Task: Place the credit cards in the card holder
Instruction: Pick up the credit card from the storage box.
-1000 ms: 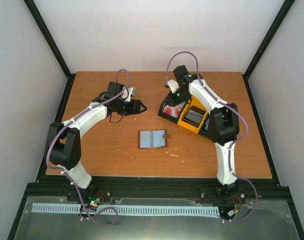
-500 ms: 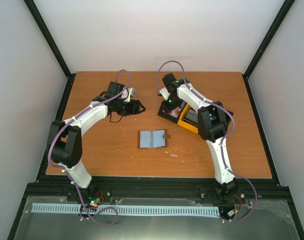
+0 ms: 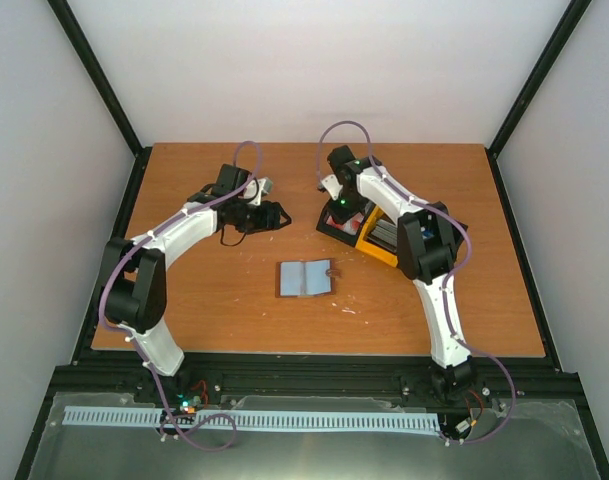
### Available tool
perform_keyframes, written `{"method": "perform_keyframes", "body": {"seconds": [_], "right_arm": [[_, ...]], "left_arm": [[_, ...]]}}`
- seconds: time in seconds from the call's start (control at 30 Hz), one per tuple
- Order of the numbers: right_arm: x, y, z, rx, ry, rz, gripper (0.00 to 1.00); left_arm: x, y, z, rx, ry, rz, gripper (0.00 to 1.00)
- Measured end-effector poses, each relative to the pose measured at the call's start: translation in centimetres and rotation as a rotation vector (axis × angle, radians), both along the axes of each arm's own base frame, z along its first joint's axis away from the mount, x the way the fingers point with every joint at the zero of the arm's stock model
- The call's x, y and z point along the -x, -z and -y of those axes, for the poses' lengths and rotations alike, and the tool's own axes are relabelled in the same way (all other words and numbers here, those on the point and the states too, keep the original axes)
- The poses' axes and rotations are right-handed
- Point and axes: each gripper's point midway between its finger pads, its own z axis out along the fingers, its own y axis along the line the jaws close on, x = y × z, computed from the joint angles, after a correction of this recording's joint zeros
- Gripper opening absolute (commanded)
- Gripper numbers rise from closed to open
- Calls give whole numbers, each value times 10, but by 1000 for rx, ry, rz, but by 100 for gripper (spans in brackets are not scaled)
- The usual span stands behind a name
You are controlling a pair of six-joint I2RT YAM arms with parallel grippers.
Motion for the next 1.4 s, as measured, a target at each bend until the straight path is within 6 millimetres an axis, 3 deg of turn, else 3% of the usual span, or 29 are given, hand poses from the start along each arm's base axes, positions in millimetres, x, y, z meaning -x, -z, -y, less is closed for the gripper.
{"method": "perform_keyframes", "body": {"seconds": [0.17,0.37,0.77,1.03,1.4], "right_arm": [[0,-1,1,-29,1,-13,38],[7,-5,-5,-87,-26,-50,25],[14,-13,-4,-128,-28,-82,22],[29,-32,-8,-209,-56,-134,22],[41,-26,-3,-226,-66,-195,17]], "left_arm": [[0,0,0,-1,1,2,66],[0,0,-1,-3,1,2,66],[-1,0,-2,-3,-2,3,66],[-1,0,-2,-4,-2,2,66],[-1,0,-2,-4,-3,3,66]]}}
